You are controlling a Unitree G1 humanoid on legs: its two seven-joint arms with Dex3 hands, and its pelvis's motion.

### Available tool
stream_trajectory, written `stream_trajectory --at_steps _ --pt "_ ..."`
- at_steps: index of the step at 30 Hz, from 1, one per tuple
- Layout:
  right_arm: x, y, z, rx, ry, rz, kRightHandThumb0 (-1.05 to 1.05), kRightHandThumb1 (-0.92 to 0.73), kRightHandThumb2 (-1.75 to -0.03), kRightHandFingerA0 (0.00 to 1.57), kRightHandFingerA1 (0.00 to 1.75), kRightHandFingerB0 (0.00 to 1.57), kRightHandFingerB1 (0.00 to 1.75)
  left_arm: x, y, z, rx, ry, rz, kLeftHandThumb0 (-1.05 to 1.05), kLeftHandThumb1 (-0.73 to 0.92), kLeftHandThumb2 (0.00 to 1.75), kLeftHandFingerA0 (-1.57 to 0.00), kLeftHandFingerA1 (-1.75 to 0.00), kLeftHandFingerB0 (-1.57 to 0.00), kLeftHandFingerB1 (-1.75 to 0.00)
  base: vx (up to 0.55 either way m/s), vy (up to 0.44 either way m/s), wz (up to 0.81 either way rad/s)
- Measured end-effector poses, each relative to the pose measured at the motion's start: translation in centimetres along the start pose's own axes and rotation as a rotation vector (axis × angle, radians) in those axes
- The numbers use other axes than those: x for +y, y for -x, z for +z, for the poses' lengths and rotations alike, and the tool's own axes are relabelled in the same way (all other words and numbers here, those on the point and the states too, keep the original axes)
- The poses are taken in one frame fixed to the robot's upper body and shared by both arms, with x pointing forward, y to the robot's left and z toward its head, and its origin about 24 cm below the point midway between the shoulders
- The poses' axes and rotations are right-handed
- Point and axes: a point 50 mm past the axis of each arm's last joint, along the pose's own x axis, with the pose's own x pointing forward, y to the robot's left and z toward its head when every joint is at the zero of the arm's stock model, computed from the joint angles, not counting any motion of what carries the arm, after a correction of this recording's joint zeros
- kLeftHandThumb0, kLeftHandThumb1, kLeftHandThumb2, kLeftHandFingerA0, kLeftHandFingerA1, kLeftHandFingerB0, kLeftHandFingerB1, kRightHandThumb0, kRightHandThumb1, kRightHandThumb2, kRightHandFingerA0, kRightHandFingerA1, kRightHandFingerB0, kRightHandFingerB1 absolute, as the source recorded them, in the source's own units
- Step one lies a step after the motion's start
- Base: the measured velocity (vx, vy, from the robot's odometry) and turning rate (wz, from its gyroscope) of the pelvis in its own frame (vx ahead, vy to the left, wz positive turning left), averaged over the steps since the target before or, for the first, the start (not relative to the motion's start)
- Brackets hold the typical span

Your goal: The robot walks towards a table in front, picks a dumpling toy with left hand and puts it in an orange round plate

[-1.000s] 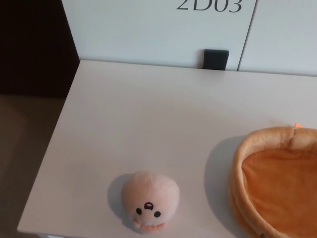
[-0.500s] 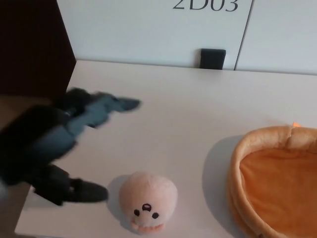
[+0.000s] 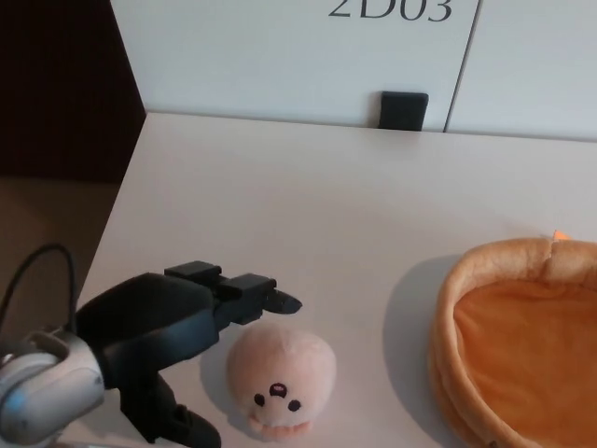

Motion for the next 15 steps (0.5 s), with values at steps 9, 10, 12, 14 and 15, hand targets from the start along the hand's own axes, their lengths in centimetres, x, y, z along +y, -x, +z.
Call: stream_trajectory --at_steps 9,10,12,14,15 --pt "0.0 0.0 0.0 0.001 -0.001 0.000 -0.29 -0.60 -0.58 0.78 0.60 0.52 0.42 -0.8 -1.6 0.4 0.040 -0.050 0.017 -0.74 0.43 0.56 0.00 -0.46 0.00 -0.47 0.00 0.000 0.00" --pt "0.0 0.0 0.0 0.001 0.000 0.000 -0.29 -0.64 -0.59 0.76 0.57 0.51 0.41 -0.8 -1.8 0.5 0.042 -0.057 0.024 -0.71 0.42 0.54 0.00 -0.42 0.00 -0.48 0.00 0.000 0.00" --pt "0.0 0.0 0.0 0.001 0.001 0.000 -0.29 -0.61 -0.59 0.78 0.55 0.50 0.41 -1.0 -2.1 0.6 0.047 -0.067 0.033 -0.72 0.42 0.57 0.00 -0.37 0.00 -0.47 0.00 0.000 0.00" --pt "0.0 0.0 0.0 0.002 0.003 0.001 -0.29 -0.56 -0.57 0.78 0.56 0.49 0.40 -1.2 -2.6 0.9 0.053 -0.076 0.046 -0.71 0.43 0.56 0.00 -0.38 0.00 -0.45 0.00 0.000 0.00" --pt "0.0 0.0 0.0 0.002 0.004 0.002 -0.28 -0.57 -0.57 0.78 0.55 0.49 0.41 -1.3 -2.7 1.0 0.054 -0.079 0.049 -0.60 0.33 0.77 0.00 -0.46 0.00 -0.54 0.00 0.000 0.00"
